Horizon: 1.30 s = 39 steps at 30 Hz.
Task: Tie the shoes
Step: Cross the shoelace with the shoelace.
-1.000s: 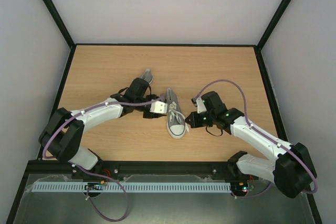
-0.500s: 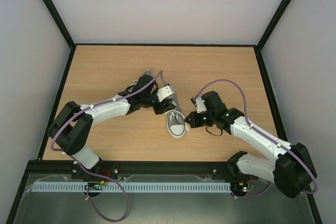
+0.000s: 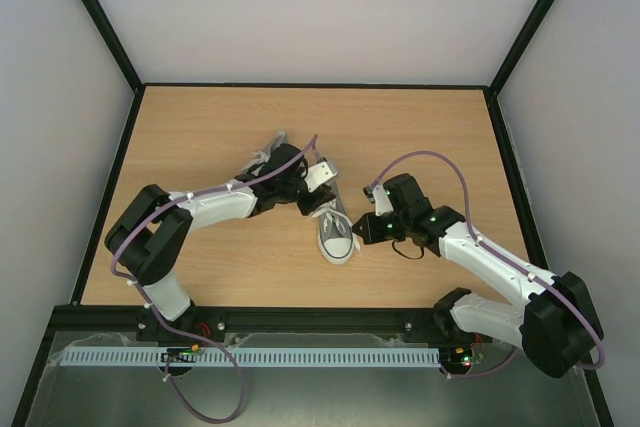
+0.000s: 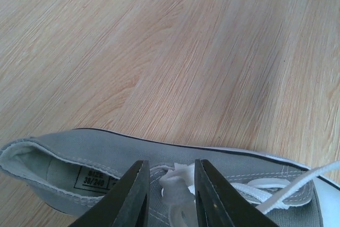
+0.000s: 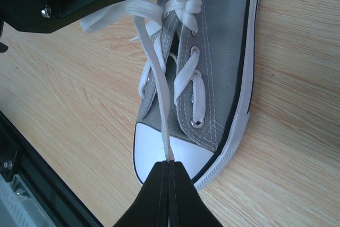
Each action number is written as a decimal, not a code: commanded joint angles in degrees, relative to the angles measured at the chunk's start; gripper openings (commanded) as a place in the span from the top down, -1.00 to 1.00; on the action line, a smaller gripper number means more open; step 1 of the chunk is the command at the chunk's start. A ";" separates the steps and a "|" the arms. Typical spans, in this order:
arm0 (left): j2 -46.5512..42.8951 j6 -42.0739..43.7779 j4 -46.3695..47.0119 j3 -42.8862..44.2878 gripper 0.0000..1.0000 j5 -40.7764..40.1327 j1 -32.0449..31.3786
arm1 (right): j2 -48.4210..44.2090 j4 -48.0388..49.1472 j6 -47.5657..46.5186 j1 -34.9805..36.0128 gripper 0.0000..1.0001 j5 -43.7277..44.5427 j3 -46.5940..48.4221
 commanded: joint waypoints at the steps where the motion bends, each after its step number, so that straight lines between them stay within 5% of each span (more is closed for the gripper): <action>1: -0.30 3.16 -1.19 0.60 0.48 -0.56 -0.12 | -0.53 -2.04 -1.06 -0.20 0.98 0.90 0.42; 11: -2.82 11.62 -4.33 0.01 0.43 -0.92 1.80 | -3.01 -3.13 -0.01 -0.23 0.98 0.23 -0.11; 16: -8.05 29.02 -18.89 3.63 -0.43 17.15 1.53 | -2.52 -1.39 1.19 -0.15 0.98 -1.12 -0.74; 19: -10.10 38.29 -27.22 3.08 -0.60 15.61 1.32 | -2.28 -1.19 1.03 -0.22 0.98 -1.18 -0.51; 24: -11.73 39.89 -16.77 -5.98 -0.49 2.18 1.45 | -1.76 -0.36 1.33 -0.19 0.98 -1.92 -0.39; 30: -10.82 39.16 -9.04 -8.54 -0.41 0.45 0.56 | -1.81 -0.41 1.99 -0.14 0.98 -2.59 -0.54; 39: -9.32 40.34 -4.94 -9.90 0.09 -1.65 0.72 | -2.27 -3.50 1.71 -0.14 0.98 -9.44 -1.36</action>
